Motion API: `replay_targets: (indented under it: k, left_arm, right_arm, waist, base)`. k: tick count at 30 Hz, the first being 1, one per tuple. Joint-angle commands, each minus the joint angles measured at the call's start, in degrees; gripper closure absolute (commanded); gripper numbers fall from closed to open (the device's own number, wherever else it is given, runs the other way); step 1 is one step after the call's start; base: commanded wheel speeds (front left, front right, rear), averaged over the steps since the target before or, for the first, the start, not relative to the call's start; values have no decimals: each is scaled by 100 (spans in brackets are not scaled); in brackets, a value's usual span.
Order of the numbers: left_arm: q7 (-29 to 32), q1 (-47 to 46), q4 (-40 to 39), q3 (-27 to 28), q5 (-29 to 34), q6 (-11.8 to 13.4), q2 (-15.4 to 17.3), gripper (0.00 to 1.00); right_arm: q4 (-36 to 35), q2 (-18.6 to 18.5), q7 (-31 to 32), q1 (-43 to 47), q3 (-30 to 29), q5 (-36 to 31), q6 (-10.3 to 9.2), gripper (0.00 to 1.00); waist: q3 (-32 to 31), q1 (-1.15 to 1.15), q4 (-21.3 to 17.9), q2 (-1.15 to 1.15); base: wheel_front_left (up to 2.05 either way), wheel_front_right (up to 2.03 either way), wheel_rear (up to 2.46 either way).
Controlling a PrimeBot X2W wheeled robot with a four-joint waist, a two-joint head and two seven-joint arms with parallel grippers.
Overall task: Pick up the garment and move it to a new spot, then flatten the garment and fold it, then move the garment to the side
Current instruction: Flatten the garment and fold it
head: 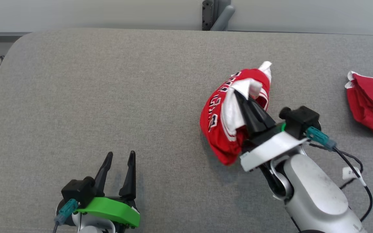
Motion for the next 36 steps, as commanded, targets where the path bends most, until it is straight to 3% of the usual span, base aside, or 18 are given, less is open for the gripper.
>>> replay_targets:
  k: [1,7,13,17,22,27,36]
  left_arm:
    - [2,-19,22,-32,-63,1,11,0]
    - [2,-29,132,-321,-136,1,13,0]
    - [3,120,283,-380,-163,1,12,0]
    - [3,187,329,-294,-187,1,11,0]
    - [3,212,396,-208,-190,1,12,0]
    - [3,150,400,-82,-50,1,10,0]
    - [3,-25,403,-98,39,1,12,0]
  right_arm:
    - [22,13,-13,-235,131,48,-1,100]
    - [294,166,-14,-1528,768,229,-1,100]
    - [137,271,-15,-2357,812,302,-1,100]
    - [299,244,-12,-2018,1226,345,-1,100]
    - [786,-217,-13,-1100,1730,541,-4,100]
    - [994,-811,-17,-219,1151,538,-4,100]
    - [1196,-1225,-17,315,-319,62,-4,100]
  waist:
    - [-70,0,-16,0]
    - [-143,0,313,0]
    - [-192,0,608,0]
    - [-213,0,594,0]
    - [-202,0,396,0]
    - [-157,0,42,0]
    - [-99,0,-446,0]
  base:
    - [0,0,0]
    - [0,0,0]
    - [0,0,0]
    - [0,0,0]
    - [0,0,0]
    - [0,0,0]
    - [0,0,0]
